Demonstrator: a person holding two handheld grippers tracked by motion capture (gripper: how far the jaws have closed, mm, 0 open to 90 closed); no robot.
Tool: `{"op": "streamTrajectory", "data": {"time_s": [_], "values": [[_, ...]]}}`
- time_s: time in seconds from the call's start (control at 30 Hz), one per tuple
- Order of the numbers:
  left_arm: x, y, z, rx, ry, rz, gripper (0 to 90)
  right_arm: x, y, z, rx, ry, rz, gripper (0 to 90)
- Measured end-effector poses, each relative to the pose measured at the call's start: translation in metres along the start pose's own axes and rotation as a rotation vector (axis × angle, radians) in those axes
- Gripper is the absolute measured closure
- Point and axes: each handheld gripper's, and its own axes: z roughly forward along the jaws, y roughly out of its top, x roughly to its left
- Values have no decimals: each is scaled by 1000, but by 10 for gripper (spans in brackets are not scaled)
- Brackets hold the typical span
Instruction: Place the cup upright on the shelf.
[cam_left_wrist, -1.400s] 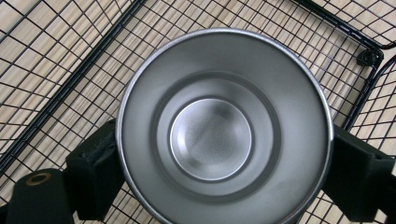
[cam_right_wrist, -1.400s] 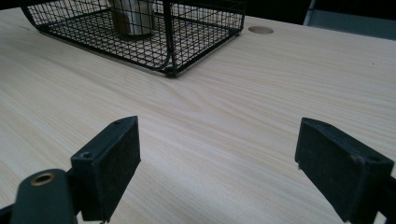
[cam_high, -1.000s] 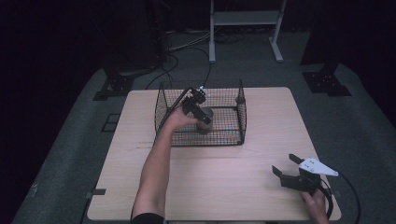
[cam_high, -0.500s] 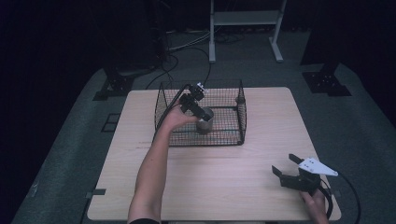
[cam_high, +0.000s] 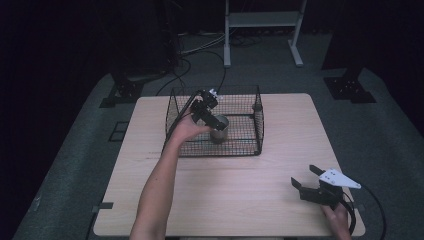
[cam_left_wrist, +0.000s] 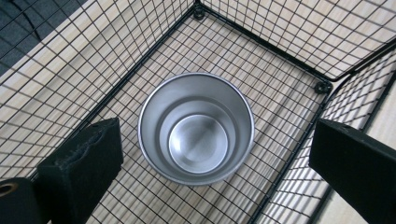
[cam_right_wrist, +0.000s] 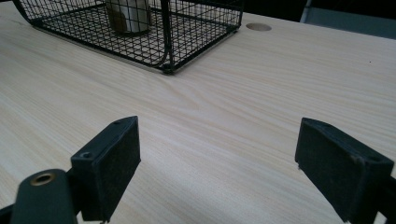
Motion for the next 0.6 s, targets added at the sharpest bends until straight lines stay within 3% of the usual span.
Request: {"op": "streamTrajectory", "data": {"time_s": [0.6], "values": [[-20, -16, -37, -64, 12, 44, 22, 1, 0, 1, 9, -14, -3, 134]]}}
